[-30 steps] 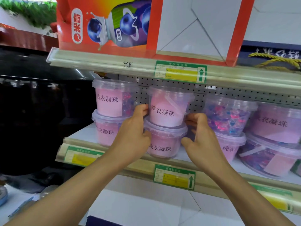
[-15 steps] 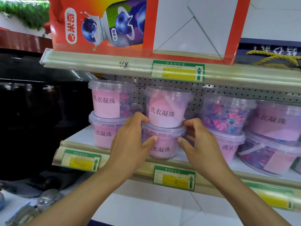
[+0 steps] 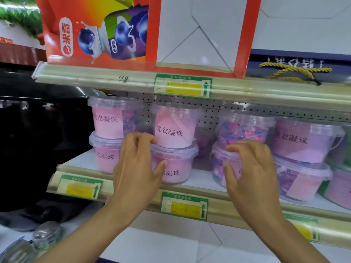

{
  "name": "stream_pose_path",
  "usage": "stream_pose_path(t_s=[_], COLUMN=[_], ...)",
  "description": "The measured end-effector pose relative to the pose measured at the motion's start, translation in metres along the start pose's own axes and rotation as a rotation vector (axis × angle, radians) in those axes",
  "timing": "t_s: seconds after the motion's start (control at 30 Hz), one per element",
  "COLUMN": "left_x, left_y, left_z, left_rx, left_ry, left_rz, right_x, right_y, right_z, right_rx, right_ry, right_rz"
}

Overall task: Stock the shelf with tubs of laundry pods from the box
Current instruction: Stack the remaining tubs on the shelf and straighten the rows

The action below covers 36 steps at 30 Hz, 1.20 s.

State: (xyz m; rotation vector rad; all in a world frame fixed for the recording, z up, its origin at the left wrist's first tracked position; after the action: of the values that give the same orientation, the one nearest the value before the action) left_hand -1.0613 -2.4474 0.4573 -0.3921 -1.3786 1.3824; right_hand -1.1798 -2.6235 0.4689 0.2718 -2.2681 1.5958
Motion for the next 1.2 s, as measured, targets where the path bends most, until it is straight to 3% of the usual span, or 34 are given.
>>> stream_pose_path(t_s=[0.23, 0.6, 0.7, 0.83, 0.93, 1.0, 1.1, 1.2], left_x=[-0.012, -0.013, -0.013, -0.012, -0.017, -0.023, -0.034, -0.044], left_y=[0.000, -0.003, 0.002, 0.004, 0.004, 0.003, -0.001, -0.005], left_z=[0.022, 0.018, 0.011, 0.000, -0.007, -0.011, -0.013, -0.010], left_rx=[-0.135, -0.058, 0.027, 0.130, 0.183, 0.227, 0.281, 0.293], left_ry=[-0.147, -0.132, -0.047, 0.108, 0.198, 0.264, 0.341, 0.405], left_rz=[0.007, -0.006, 0.010, -0.001, -0.088, -0.168, -0.240, -0.182], right_x=[-0.005, -0.005, 0.000, -0.009, -0.035, -0.051, -0.064, -0.065], right_y=[-0.009, -0.012, -0.005, 0.006, 0.006, 0.002, -0.001, 0.002], right_z=[0.026, 0.047, 0.033, 0.003, -0.010, -0.014, -0.015, -0.017], right_rx=[0.089, 0.041, 0.072, 0.040, -0.167, -0.295, -0.376, -0.389], right_ry=[0.245, 0.198, 0.062, -0.254, -0.449, -0.546, -0.613, -0.611], right_rz=[-0.035, -0.034, -0.049, -0.319, -0.657, -0.793, -0.796, -0.743])
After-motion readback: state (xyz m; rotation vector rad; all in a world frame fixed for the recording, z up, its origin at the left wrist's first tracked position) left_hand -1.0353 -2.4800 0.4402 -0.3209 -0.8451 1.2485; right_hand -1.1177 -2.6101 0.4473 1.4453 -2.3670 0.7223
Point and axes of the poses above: each hand's wrist, its own y-axis away from the middle knuckle, its own x-axis out of the back of the hand, z = x × y, the point moved 4 cm from there along -y, towards the middle knuckle, and after that the axes turned 9 degrees about -x, right-handed, at the moved point
